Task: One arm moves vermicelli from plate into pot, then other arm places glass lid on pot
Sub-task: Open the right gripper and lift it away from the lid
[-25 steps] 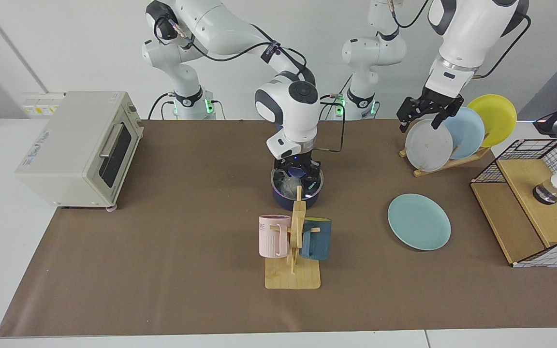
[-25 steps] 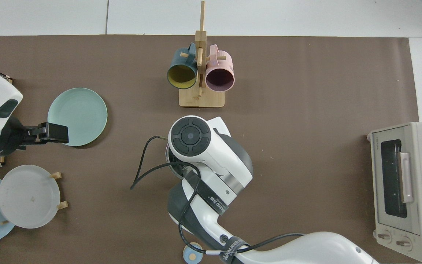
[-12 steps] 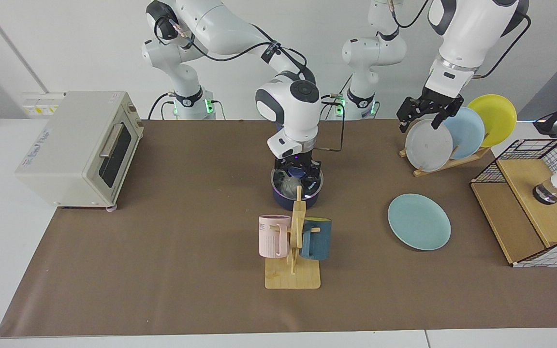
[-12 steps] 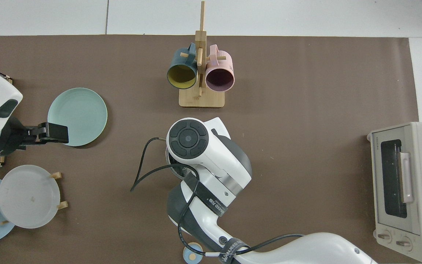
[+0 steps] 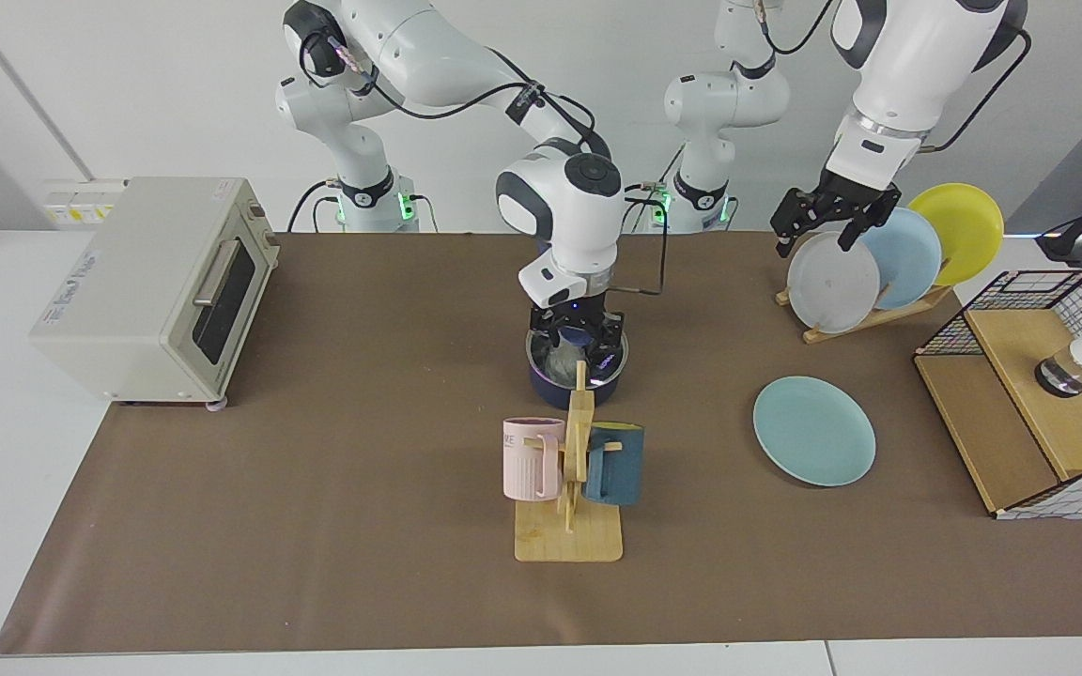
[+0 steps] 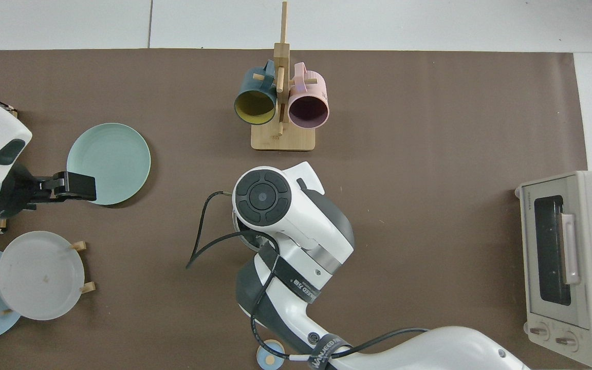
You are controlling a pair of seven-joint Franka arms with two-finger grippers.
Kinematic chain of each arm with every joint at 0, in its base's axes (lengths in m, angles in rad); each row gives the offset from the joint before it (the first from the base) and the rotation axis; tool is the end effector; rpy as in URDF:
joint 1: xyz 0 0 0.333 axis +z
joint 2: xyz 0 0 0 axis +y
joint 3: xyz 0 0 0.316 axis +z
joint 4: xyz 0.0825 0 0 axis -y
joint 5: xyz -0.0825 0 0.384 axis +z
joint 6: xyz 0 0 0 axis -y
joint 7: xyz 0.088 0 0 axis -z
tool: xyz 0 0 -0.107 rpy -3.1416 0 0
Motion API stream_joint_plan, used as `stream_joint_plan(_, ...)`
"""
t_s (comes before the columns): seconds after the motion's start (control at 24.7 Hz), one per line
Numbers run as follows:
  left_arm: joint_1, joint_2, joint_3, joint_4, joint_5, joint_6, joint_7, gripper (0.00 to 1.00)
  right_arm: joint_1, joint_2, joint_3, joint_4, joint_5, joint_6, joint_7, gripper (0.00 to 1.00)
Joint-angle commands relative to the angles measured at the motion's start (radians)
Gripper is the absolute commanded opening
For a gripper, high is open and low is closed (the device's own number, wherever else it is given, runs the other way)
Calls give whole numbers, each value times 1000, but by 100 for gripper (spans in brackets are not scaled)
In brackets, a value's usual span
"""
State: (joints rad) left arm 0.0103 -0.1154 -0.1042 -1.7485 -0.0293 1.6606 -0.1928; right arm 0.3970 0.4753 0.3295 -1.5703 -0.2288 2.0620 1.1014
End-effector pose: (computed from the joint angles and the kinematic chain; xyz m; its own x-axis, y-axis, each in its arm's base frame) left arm 0.5222 -0.0551 0.6100 0.9945 0.1017 0.0231 0.1012 -0.9946 0.0221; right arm 0.5410 0.4231 0.3826 0.9503 -0.3032 0.0707 -0.3031 -0.9529 -0.0123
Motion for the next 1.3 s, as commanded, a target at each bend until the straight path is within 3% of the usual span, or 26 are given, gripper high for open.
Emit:
stream_joint_plan(0.0,-3,-10,6,-5,-7,-7,7,100,-13,-20,11,-5,-35,4,18,100)
stream_joint_plan(0.16,-3,-10,6,-5,-7,-7,7,100,-12,-44,13,32,-29,-92,15,100)
stream_joint_plan(0.45,-3,-10,4,-5,-7,-7,7,100,-44,-121,20,65,28,-164,-34,100)
stream_joint_plan(0.85,-3,-10,6,-5,-7,-7,7,100,-223,-282,7,56,106,-302,-477,100)
stream_joint_plan(1.01,-3,-10,6,-5,-7,-7,7,100,-219,-334,-102,53,137,-358,-632,100)
stream_joint_plan(1.14,-3,-10,6,-5,-7,-8,7,100,-216,-379,-197,50,218,-385,-791,100)
stream_joint_plan(1.26,-3,-10,6,-5,-7,-7,7,100,-213,-402,-266,50,227,-424,-915,100)
